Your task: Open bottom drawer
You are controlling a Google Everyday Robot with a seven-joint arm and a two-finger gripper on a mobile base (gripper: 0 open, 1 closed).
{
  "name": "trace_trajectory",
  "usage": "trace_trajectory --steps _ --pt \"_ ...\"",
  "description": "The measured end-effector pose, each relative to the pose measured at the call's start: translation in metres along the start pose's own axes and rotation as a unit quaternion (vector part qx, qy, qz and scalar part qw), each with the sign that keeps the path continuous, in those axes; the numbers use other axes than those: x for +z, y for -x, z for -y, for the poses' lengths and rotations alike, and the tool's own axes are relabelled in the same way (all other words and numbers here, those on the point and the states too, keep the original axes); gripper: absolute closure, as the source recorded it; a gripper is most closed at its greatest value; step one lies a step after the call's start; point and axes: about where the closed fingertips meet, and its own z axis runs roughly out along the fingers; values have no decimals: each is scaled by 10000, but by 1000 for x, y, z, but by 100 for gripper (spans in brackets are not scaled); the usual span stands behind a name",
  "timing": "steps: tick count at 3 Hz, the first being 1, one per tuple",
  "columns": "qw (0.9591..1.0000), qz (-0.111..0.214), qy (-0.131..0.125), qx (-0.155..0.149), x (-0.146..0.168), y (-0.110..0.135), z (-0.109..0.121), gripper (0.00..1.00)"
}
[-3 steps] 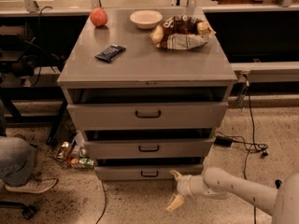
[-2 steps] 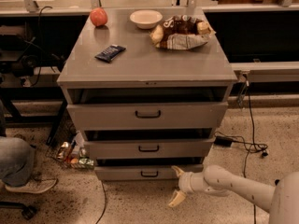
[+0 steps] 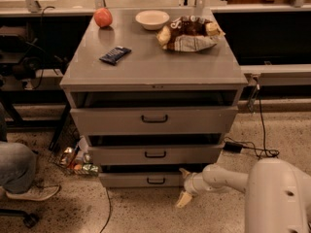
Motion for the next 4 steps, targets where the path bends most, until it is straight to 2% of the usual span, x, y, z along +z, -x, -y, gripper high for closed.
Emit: trace_trajectory --steps 1,2,3,4 --pt "9989 -454 -45 -129 17 -8 8 0" --pt "9968 -724 -209 -268 29 -7 18 0" --pt "9962 -742 -301 -354 34 -2 25 0" --pt "9972 -608 -227 -372 48 1 31 0"
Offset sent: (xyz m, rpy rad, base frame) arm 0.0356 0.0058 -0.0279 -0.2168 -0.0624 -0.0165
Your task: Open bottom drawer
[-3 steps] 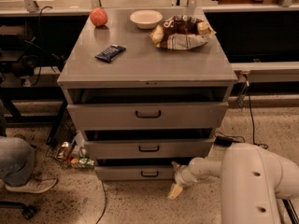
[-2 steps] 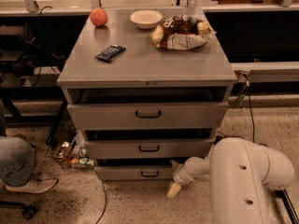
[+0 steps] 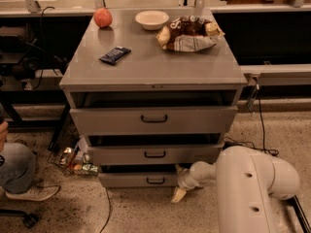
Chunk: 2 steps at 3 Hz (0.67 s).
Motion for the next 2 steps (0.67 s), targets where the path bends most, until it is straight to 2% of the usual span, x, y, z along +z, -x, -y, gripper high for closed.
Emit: trace_trajectory --steps 1,2 --pt "9993 225 277 84 24 -2 7 23" --pt "9988 298 366 142 25 -3 9 54"
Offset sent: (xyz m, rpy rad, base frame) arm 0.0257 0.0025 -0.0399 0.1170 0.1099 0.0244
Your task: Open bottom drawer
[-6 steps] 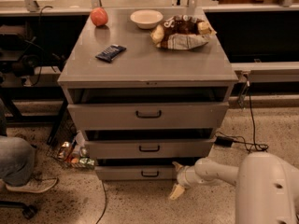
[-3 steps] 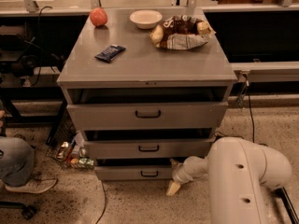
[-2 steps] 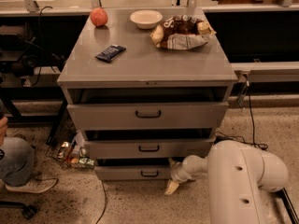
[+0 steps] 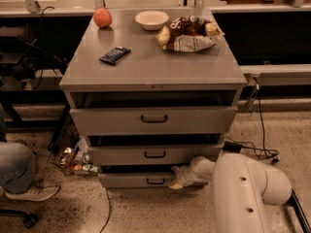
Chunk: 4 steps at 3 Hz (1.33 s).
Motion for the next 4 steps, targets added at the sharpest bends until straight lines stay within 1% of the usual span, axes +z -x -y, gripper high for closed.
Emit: trace_trajectory --steps 2,3,4 --pt "10000 1 1 1 -3 2 0 99" --pt "9988 373 155 268 -16 -9 -41 100" --pt "9988 373 155 267 -17 -8 -41 100"
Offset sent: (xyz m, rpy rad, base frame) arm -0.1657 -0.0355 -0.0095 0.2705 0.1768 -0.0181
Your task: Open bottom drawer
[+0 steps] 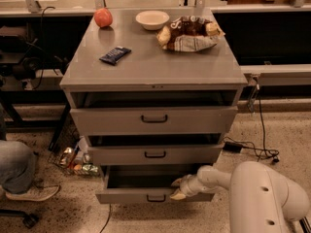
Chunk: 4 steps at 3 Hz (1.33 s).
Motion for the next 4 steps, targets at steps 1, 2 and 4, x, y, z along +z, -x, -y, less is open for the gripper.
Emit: trace_trajectory --steps 1,2,4 --pt "9999 -52 22 86 2 -10 -25 100" --pt "9999 -52 22 86 -3 -6 -25 100" --pt "9996 -47 28 288 -6 -10 -48 100"
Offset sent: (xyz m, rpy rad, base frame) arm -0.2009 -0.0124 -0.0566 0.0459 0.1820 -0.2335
